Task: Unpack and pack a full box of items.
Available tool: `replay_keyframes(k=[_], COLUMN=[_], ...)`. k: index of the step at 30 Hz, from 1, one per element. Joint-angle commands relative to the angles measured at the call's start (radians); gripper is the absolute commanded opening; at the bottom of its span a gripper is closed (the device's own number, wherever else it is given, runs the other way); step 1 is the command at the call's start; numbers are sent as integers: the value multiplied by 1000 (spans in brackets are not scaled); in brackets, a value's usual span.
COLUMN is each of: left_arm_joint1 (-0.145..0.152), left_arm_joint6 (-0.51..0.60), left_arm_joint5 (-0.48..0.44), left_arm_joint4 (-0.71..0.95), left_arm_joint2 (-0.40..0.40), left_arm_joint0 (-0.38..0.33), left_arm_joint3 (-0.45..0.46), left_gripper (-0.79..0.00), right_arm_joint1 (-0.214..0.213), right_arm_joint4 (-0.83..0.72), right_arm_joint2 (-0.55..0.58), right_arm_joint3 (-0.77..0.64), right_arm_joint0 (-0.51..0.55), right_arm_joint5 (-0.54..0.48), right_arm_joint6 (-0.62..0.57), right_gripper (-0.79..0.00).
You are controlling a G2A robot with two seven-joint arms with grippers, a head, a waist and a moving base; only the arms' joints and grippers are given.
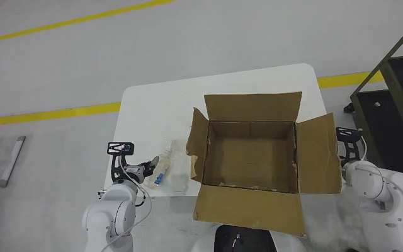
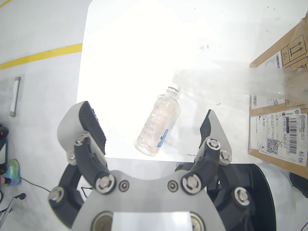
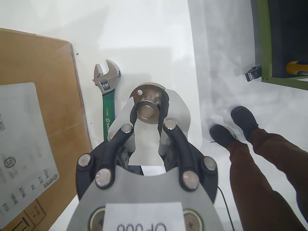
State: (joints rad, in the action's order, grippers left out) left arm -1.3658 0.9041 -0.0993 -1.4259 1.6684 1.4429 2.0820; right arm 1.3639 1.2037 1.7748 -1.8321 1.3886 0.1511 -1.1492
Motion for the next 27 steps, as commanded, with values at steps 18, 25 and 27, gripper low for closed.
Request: replay_keyframes(k=[18,25,27], left_arm_joint1=[0,0,0], left_arm_joint6=[0,0,0], left_arm_joint5=[0,0,0], left_arm_joint4=[0,0,0], left_arm_joint2=[0,0,0], left_arm_joint0=[0,0,0], left_arm_joint3=[0,0,0], left_gripper=[0,0,0], right_arm_joint1=[-18,-28,-32], right_arm_joint4=[-27,-226,-313], right_arm_joint2=[0,127,189], right_arm_joint3=[2,-93,-105], right_arm_joint0=[-21,28,35], right_arm_joint5=[-9,-59,-63], right_arm_joint6=[-18,-6,-22], right_gripper=[-68,0,0])
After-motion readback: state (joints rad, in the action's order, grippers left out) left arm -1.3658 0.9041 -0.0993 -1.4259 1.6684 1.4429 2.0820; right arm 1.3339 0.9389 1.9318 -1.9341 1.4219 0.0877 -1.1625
